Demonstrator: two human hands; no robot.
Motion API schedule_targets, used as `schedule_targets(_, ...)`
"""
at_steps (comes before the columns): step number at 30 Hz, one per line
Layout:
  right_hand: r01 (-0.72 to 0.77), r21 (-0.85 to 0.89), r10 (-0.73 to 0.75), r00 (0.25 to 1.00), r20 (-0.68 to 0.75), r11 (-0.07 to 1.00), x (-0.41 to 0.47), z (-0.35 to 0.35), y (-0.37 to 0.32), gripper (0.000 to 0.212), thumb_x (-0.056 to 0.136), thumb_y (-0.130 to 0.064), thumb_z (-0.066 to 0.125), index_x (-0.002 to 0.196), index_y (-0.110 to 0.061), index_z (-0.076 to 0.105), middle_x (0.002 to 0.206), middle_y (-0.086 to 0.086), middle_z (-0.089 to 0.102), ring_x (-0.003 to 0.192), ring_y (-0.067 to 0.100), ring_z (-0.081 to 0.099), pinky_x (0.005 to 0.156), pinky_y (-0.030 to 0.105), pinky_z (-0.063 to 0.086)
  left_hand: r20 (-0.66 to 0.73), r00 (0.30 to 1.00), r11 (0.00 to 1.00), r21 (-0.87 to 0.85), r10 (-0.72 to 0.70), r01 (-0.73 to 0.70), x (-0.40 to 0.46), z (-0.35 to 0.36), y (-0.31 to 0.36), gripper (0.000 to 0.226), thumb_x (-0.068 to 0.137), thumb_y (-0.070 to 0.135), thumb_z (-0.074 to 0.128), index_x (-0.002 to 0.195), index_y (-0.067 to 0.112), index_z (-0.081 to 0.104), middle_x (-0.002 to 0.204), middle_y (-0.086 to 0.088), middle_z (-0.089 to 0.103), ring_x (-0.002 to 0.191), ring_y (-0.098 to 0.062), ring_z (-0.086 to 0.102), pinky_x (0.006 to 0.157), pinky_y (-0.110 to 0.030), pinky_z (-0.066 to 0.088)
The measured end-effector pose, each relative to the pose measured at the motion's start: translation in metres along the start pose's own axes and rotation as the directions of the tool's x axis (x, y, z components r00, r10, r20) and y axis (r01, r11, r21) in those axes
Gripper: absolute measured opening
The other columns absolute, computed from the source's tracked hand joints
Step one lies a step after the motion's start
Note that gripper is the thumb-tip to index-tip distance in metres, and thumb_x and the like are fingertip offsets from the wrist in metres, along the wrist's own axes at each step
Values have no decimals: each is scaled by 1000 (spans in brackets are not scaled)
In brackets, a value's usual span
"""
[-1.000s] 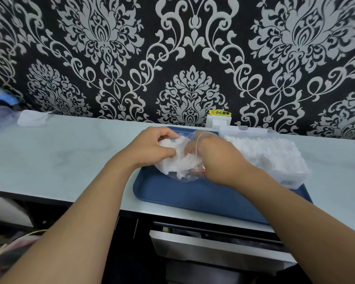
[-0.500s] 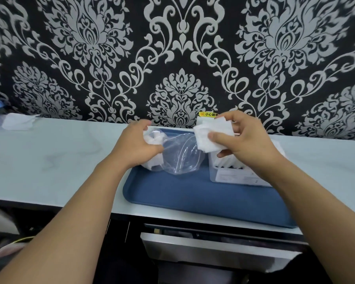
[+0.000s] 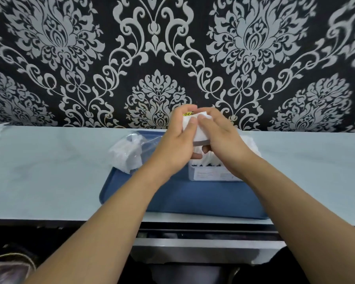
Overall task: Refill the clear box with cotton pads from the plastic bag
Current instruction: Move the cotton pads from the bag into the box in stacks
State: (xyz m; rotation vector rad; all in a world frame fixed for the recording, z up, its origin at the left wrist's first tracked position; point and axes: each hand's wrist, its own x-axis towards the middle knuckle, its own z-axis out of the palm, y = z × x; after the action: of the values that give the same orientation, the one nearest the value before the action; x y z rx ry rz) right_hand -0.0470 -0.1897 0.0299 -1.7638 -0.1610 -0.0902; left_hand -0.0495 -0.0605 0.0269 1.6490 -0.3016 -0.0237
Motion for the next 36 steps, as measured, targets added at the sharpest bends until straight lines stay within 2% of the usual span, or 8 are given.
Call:
schedule_targets(3,34,20,-32,998,-56,999,-1,-9,2,26,101,-25,53,126,-18,51,97,-1,65,74,5,65,57,21,50,-42,987,966,-215,-153,141,8,6,1,26,110,28,32,122,25,55,116,-8,68,81,-19,74,72,-39,62)
schedule_targets(8,131,-6,-130,972,-196,991,-1,-22,8,30,89,-14,72,117,-14,62,104,7,72,93,23,72,76,42,62,21,959,785,-569,-282,243,16,3,-3,26,106,13,42,117,15,66,119,-15,71,94,-27,73,79,-39,61)
schedule_targets(11,177,81,-150,952,-268,981,-3,-28,6,21,87,-5,74,108,-6,71,98,9,75,89,28,73,75,46,63,71,950,696,-664,-305,273,15,4,-2,25,104,7,46,120,12,66,107,-14,76,93,-26,75,77,-35,62)
schedule_targets(18,333,50,-282,863,-419,942,-5,-28,0,9,90,-13,71,91,-12,80,92,17,75,88,38,70,78,56,57,-96,941,744,-640,-324,191,11,15,-4,26,100,-1,51,116,11,66,108,-14,73,80,-21,75,76,-35,64)
schedule_targets(20,351,105,-275,859,-431,931,-5,-32,-7,10,91,-14,70,87,-16,79,82,8,75,77,19,68,71,40,58,-153,942,800,-578,-297,159,12,16,-5,26,99,0,52,115,13,67,116,-17,71,89,-25,74,75,-33,63)
schedule_targets(23,296,134,-254,931,-261,946,-5,-35,-11,10,92,-7,67,91,-2,76,66,-9,69,57,-1,56,57,14,45,-168,963,879,-463,-209,110,12,17,-6,25,100,2,52,114,16,68,118,-17,71,109,-34,70,76,-32,61)
schedule_targets(28,234,-61,-242,940,-242,970,0,-33,-3,7,88,-10,73,86,-9,79,78,10,76,69,21,66,67,38,57,-120,983,913,-400,-136,77,9,20,-5,27,100,2,50,116,14,68,104,-7,76,105,-30,72,76,-30,61)
schedule_targets(36,198,-123,-224,940,-259,973,5,-38,1,9,89,-9,72,85,-3,77,65,9,68,51,4,50,52,19,44,-140,978,901,-426,-153,80,10,18,-6,22,98,4,55,113,13,69,106,-14,76,103,-28,73,73,-29,60)
